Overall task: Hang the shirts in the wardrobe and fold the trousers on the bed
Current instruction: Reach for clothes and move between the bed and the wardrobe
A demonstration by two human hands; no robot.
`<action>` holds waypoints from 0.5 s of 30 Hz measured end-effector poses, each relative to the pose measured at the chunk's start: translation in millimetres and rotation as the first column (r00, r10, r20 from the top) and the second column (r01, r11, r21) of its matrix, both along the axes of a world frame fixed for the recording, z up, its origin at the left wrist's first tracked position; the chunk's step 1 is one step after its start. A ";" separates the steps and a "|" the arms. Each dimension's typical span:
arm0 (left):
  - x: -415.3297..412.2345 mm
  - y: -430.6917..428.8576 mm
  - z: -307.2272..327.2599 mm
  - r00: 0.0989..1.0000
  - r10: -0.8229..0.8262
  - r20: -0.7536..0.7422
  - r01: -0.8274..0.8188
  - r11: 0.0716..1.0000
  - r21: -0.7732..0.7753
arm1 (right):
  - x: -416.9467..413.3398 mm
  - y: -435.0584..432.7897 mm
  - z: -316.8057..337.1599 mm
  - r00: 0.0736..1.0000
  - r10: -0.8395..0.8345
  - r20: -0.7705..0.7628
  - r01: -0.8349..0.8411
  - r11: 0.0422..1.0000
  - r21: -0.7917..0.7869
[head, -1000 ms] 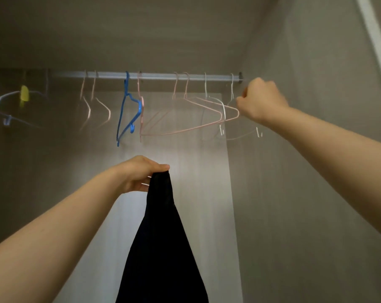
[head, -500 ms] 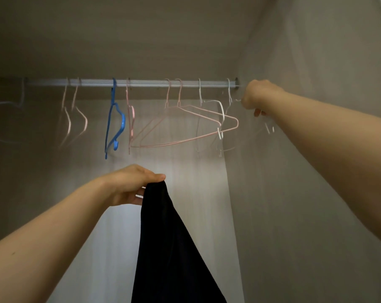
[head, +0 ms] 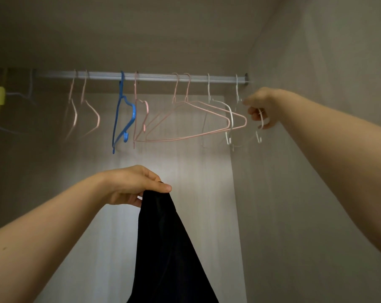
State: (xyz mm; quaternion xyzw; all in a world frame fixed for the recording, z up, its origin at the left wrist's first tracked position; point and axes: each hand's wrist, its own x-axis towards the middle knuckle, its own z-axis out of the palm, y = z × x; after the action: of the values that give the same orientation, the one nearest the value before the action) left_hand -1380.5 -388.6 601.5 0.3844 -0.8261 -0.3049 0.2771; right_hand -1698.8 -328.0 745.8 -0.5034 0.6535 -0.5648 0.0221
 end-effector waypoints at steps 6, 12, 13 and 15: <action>8.8 0.8 1.2 0.998 0.001 0.070 -0.001 1.000 -0.001 | 1.3 0.3 4.1 0.998 -0.056 -0.020 0.055 0.996 -0.064; 7.1 -9.8 -11.9 0.983 0.177 -0.036 -0.181 0.955 -0.234 | -3.4 9.2 2.9 0.998 -0.020 0.062 0.034 0.973 -0.229; 7.1 -11.3 -15.6 0.978 0.197 -0.073 -0.209 0.945 -0.251 | -3.6 11.8 -0.7 0.998 -0.006 0.068 0.023 0.965 -0.260; 8.6 -13.9 -23.4 0.968 0.216 -0.132 -0.245 0.930 -0.273 | -3.8 15.1 -14.4 0.997 0.005 0.072 0.018 0.950 -0.313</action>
State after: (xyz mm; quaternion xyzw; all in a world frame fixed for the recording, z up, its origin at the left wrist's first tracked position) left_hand -1371.9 -402.5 578.1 0.4187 -0.7960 -0.1658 0.4045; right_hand -1702.6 -312.9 731.3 -0.4776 0.5561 -0.6792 -0.0366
